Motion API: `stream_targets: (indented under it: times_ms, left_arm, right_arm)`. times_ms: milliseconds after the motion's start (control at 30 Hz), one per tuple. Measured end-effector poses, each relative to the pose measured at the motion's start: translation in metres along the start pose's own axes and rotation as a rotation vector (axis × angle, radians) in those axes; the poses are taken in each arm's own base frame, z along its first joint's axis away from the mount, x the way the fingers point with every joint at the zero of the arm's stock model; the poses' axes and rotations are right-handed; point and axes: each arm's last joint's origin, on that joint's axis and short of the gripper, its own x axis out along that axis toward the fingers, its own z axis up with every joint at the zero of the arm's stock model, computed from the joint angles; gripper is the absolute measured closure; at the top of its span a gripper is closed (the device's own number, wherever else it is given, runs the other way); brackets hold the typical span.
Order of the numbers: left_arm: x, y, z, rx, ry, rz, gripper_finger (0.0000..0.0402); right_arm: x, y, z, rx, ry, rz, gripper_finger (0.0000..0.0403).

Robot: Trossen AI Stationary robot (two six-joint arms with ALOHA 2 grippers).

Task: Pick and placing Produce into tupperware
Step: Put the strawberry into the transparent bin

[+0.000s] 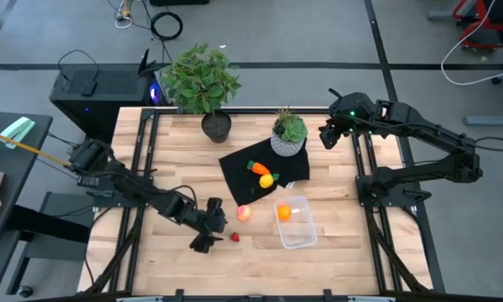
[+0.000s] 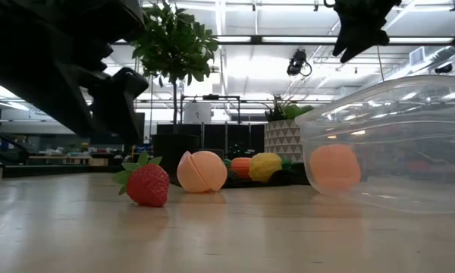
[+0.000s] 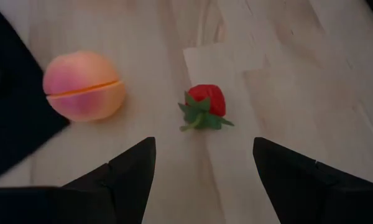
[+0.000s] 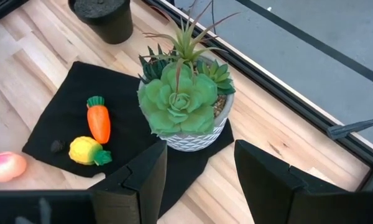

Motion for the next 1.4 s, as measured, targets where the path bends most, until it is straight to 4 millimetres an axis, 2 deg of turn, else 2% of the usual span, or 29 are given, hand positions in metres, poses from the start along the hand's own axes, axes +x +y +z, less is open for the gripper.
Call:
stream_targets:
  times_ms: [400, 667, 967, 1233, 1400]
  left_arm:
    - [0.006, 0.03, 0.005, 0.105, 0.015, -0.175, 0.0149]
    - [0.006, 0.043, 0.006, 0.176, 0.003, -0.21, 0.0157]
    - [0.025, 0.046, -0.001, 0.2, 0.023, -0.214, 0.0157]
    - [0.031, 0.044, 0.004, 0.224, -0.041, -0.231, 0.0159]
    - [0.036, 0.044, 0.001, 0.223, -0.024, -0.241, 0.0162]
  right_arm:
    - [0.0, 0.0, 0.0, 0.009, 0.001, 0.008, 0.0208]
    - [0.0, 0.001, 0.0, 0.012, 0.007, 0.024, 0.0208]
    - [0.0, 0.001, 0.0, 0.022, 0.008, 0.025, 0.0208]
    - [0.0, 0.001, 0.0, 0.027, 0.007, 0.025, 0.0208]
    - [0.0, 0.001, 0.0, 0.027, 0.007, 0.025, 0.0208]
